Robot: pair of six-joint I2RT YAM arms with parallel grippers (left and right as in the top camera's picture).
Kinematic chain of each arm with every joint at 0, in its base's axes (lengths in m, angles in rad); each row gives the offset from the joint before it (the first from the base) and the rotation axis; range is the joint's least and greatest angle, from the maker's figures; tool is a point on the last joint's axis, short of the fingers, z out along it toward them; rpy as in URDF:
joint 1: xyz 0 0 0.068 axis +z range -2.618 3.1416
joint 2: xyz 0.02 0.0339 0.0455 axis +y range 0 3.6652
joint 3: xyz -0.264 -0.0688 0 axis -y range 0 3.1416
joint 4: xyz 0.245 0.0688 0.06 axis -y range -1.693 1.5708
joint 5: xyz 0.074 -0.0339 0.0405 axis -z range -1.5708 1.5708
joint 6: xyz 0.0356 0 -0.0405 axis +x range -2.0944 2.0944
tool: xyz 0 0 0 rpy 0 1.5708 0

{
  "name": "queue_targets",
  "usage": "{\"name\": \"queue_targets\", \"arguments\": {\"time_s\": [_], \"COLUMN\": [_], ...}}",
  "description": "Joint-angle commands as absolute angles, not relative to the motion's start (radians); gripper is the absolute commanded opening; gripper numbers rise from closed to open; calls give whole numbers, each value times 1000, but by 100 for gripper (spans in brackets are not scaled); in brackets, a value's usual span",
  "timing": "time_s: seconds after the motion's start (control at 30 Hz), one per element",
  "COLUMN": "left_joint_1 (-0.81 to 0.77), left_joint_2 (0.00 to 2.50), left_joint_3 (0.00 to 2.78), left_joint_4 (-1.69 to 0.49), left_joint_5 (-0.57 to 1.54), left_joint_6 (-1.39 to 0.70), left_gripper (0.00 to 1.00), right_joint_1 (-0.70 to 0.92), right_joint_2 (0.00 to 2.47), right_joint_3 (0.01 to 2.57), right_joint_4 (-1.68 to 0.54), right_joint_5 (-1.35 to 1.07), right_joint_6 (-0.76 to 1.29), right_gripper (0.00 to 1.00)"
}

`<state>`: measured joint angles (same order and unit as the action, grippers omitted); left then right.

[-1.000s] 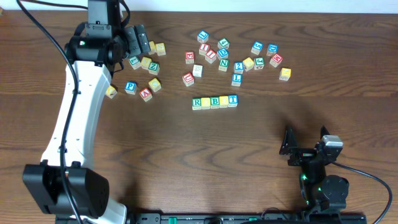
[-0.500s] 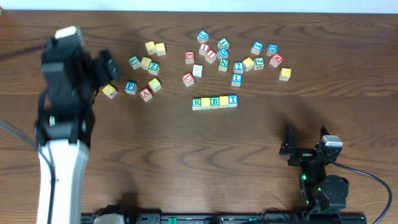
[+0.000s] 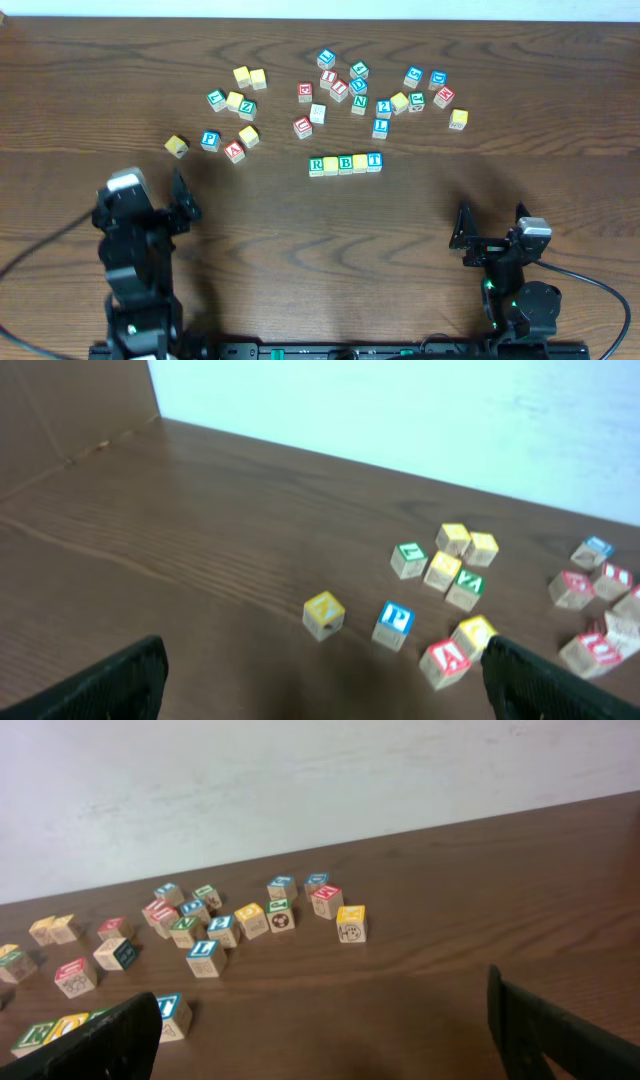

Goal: Spell out ROBOT

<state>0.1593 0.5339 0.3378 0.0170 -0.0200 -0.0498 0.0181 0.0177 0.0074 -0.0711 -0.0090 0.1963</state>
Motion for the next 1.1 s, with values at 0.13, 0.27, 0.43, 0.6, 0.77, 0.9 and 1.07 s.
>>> {"name": "queue_targets", "arguments": {"time_s": [0.13,0.27,0.43,0.6,0.77,0.9,1.07], "left_joint_1": [164,164,161,158,156,156,156], "left_joint_2": [273,181,89,35,2,2,4], "left_joint_3": [127,57,4,4,4,4,4], "left_joint_4": [88,104,89,46,-74,-73,-73], "left_joint_5": [-8,-9,-12,-12,-7,-8,-8], "left_joint_6": [106,138,154,176,175,158,158], "left_gripper": [99,99,99,99,99,99,99], "right_joint_1": [12,12,12,12,12,12,12], "right_joint_2": [15,15,15,15,15,15,15], "right_joint_3": [6,6,6,6,6,6,6], "right_joint_4": [-75,-75,-75,-75,-75,-75,-75], "right_joint_5": [-17,-17,-17,-17,-18,-17,-17], "right_joint_6": [185,185,185,185,185,185,185], "right_gripper": [99,99,99,99,99,99,99]}}
